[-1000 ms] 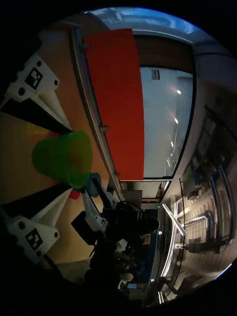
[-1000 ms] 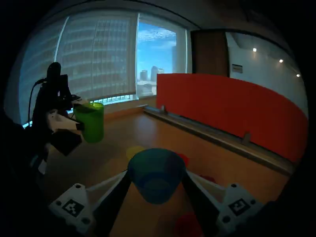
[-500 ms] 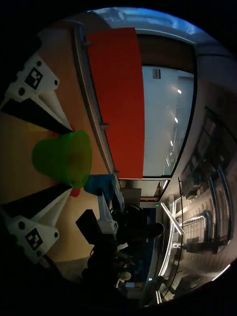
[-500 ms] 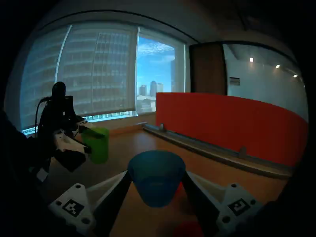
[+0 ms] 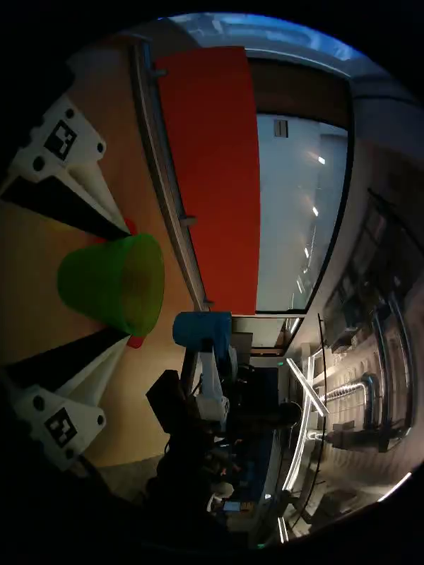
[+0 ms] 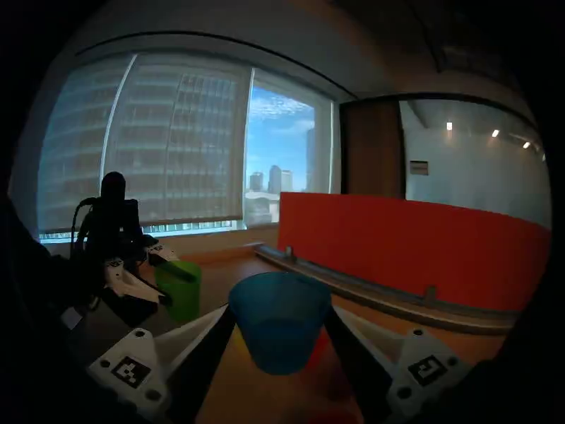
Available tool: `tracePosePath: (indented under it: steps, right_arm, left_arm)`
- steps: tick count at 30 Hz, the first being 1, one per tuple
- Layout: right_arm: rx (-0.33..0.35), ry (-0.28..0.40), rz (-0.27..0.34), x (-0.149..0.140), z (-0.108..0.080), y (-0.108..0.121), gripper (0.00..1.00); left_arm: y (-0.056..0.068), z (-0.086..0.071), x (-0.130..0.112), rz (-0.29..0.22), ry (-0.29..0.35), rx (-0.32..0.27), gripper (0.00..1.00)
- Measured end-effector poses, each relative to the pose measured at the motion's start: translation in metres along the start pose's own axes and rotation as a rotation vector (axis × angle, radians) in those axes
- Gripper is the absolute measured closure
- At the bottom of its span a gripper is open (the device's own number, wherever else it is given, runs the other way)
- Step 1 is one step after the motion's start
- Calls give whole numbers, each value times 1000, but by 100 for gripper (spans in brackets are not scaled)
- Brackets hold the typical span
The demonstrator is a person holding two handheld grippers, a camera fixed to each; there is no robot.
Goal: Pour water
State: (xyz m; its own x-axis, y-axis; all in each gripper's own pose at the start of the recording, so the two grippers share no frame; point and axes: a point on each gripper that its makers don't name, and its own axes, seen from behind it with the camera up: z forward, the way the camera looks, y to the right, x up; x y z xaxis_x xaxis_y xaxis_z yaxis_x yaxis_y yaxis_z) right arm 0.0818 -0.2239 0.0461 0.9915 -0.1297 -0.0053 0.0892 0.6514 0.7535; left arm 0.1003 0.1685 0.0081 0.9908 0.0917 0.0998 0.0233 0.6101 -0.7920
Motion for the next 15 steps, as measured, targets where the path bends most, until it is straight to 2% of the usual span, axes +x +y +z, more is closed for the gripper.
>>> tracePosePath:
  steps: [15]
  right_arm:
    - [5,26,-23,13,-1,-4,9]
  left_arm:
    - [10,4,0,1,20,-25,15]
